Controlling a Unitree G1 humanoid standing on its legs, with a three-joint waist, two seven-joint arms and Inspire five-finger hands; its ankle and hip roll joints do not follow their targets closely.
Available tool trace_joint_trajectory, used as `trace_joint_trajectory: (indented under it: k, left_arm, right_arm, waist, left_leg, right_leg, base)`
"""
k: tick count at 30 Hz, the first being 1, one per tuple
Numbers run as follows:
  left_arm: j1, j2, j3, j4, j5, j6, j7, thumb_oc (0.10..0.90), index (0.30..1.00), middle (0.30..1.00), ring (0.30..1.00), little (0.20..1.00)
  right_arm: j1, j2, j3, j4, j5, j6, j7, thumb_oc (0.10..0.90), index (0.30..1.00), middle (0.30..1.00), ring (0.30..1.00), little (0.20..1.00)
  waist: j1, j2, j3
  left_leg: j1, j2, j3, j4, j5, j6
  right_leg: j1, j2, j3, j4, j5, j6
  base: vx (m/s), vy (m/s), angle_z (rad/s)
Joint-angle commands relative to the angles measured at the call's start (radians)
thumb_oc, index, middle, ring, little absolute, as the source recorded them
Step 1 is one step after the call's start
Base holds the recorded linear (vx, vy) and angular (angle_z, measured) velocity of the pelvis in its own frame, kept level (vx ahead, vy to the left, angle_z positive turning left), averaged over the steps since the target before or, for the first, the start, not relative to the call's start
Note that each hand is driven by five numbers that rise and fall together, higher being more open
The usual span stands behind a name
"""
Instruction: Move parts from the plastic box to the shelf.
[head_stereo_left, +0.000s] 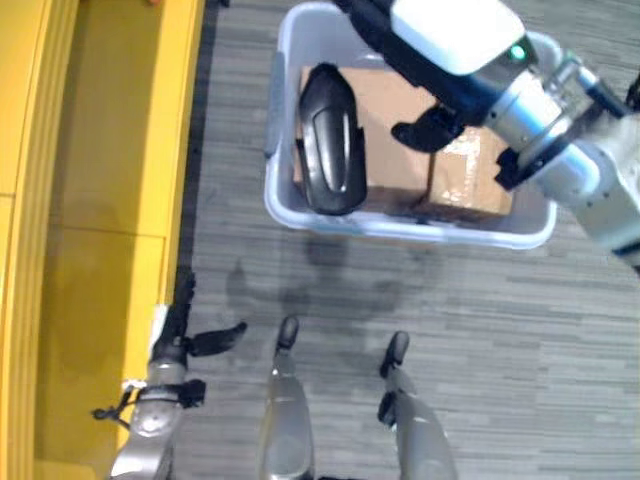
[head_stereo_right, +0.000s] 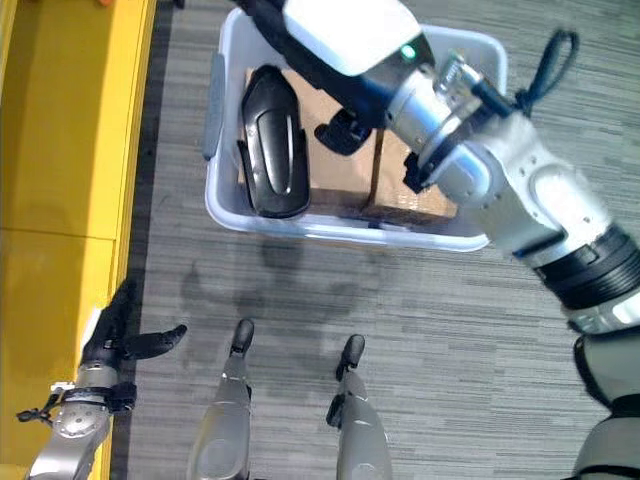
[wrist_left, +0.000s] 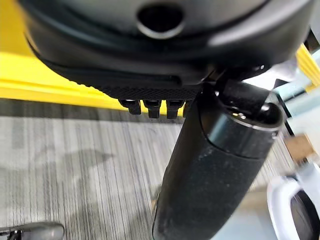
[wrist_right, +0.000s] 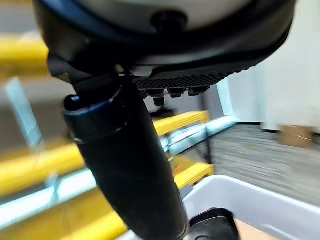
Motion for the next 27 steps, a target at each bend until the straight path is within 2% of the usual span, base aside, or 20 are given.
trace_joint_trajectory:
  k: [1,6,9,14,15,16,21,27]
  left_arm:
    - [0.063,0.087,0.023,-0.071,-0.035,-0.078,0.035,0.900,1.000,1.000,1.000,1.000]
    - [0.071,0.095,0.043,-0.088,-0.034,-0.078,0.042,0.900,1.000,1.000,1.000,1.000]
    - [0.082,0.102,0.058,-0.091,-0.033,-0.080,0.046,0.900,1.000,1.000,1.000,1.000]
    - [0.089,0.114,0.076,-0.092,-0.024,-0.086,0.056,0.900,1.000,1.000,1.000,1.000]
    - [0.089,0.114,0.076,-0.092,-0.024,-0.086,0.056,0.900,1.000,1.000,1.000,1.000]
    - [0.088,0.110,0.079,-0.096,-0.020,-0.087,0.060,0.900,1.000,1.000,1.000,1.000]
    - [0.095,0.106,0.080,-0.099,-0.012,-0.086,0.065,0.900,1.000,1.000,1.000,1.000]
    - [0.098,0.110,0.077,-0.101,-0.009,-0.088,0.070,0.900,1.000,1.000,1.000,1.000]
  right_arm:
    - [-0.056,-0.025,-0.008,-0.036,-0.045,-0.009,-0.039,0.900,1.000,1.000,1.000,1.000]
    - [-0.136,-0.085,0.116,0.008,-0.138,0.000,-0.027,0.900,1.000,1.000,1.000,1.000]
    - [-0.141,-0.131,0.150,-0.003,-0.181,-0.009,-0.018,0.900,1.000,1.000,1.000,1.000]
    - [-0.277,-0.233,0.365,0.065,-0.294,-0.012,-0.006,0.900,1.000,1.000,1.000,1.000]
    - [-0.277,-0.233,0.365,0.065,-0.294,-0.012,-0.006,0.900,1.000,1.000,1.000,1.000]
    - [-0.336,-0.276,0.430,0.052,-0.334,-0.012,-0.017,0.900,1.000,1.000,1.000,1.000]
    - [-0.385,-0.353,0.495,0.018,-0.386,-0.018,-0.031,0.900,1.000,1.000,1.000,1.000]
    - [-0.442,-0.364,0.571,0.039,-0.431,-0.019,-0.042,0.900,1.000,1.000,1.000,1.000]
  waist:
    - [-0.009,-0.030,-0.073]
    - [0.014,-0.042,-0.052]
    - [0.028,-0.046,-0.039]
    - [0.033,-0.061,-0.007]
    - [0.033,-0.061,-0.007]
    - [0.026,-0.063,0.002]
    - [0.012,-0.077,0.006]
    - [0.008,-0.081,0.006]
  left_leg:
    - [0.063,0.025,0.032,-0.053,0.062,0.024]
    - [0.030,0.028,0.002,-0.062,0.077,0.016]
    - [0.010,0.027,-0.013,-0.065,0.084,0.011]
    - [-0.028,0.027,-0.036,-0.068,0.093,0.004]
    - [-0.028,0.027,-0.036,-0.068,0.093,0.004]
    - [-0.038,0.028,-0.037,-0.068,0.094,0.002]
    - [-0.048,0.031,-0.031,-0.068,0.093,0.001]
    - [-0.061,0.037,-0.024,-0.069,0.092,-0.001]
  right_leg:
    - [0.001,-0.110,-0.007,0.167,-0.090,0.085]
    - [-0.003,-0.108,-0.044,0.164,-0.092,0.087]
    - [-0.007,-0.108,-0.061,0.164,-0.094,0.088]
    - [-0.028,-0.106,-0.084,0.162,-0.092,0.091]
    - [-0.028,-0.106,-0.084,0.162,-0.092,0.091]
    - [-0.041,-0.107,-0.083,0.170,-0.093,0.090]
    - [-0.063,-0.103,-0.077,0.175,-0.093,0.090]
    - [-0.092,-0.100,-0.069,0.185,-0.096,0.088]
  base:
    - [0.03,-0.040,0.20]
    - [0.03,-0.032,0.18]
    - [0.03,-0.035,0.20]
    - [0.02,-0.025,0.16]
    - [0.00,0.000,0.00]
    - [0.00,0.000,0.00]
    - [0.00,0.000,0.00]
    - [0.01,-0.004,-0.10]
